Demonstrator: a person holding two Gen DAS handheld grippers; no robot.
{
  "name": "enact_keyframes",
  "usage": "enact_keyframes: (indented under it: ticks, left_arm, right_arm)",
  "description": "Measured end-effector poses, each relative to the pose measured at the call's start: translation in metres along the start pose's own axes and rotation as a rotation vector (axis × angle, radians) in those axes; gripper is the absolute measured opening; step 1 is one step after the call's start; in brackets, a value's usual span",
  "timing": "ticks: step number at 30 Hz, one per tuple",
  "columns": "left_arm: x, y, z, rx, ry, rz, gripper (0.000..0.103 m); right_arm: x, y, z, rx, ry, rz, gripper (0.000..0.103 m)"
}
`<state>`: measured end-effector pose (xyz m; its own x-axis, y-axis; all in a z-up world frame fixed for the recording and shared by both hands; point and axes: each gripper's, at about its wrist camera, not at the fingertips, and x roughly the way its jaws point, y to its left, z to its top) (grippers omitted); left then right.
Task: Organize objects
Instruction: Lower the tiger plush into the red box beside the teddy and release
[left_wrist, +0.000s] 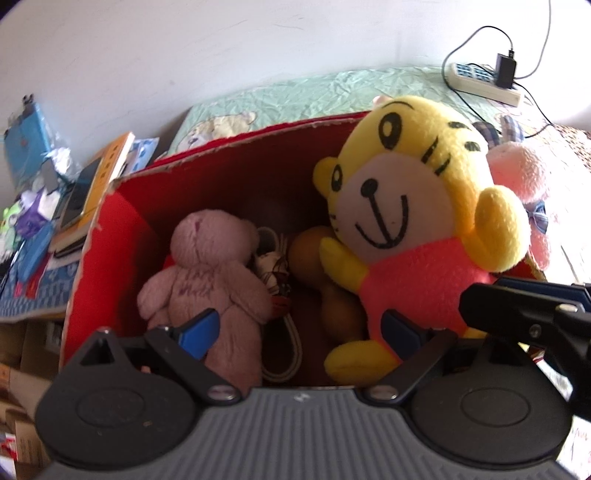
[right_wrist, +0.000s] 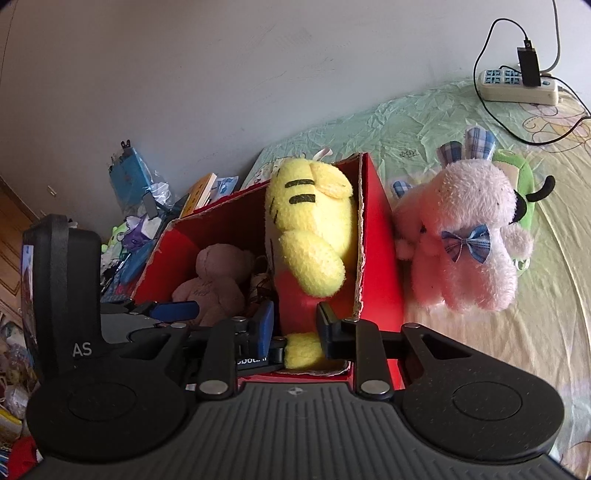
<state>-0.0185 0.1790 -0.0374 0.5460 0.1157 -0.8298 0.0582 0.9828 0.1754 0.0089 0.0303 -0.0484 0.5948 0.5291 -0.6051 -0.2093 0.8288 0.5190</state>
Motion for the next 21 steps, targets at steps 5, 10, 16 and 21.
enact_keyframes:
  ticks: [5,10,16,21]
  left_arm:
    - [-0.003,-0.005,-0.001,-0.036,0.002,0.036,0.094]
    - [-0.005,-0.006,-0.002,-0.053,0.002,0.048,0.095]
    - [-0.013,0.001,-0.002,-0.037,-0.027,0.049,0.099]
    - [-0.020,0.011,0.001,0.000,-0.058,0.056,0.099]
  right_arm:
    - [-0.003,-0.004,0.005,-0.033,0.024,0.035,0.028]
    - [-0.008,-0.015,0.007,-0.015,0.038,0.079,0.028]
    - [-0.018,-0.009,0.007,-0.031,-0.001,0.077,0.031]
    - [-0.025,-0.003,0.002,-0.016,-0.061,0.056,0.031]
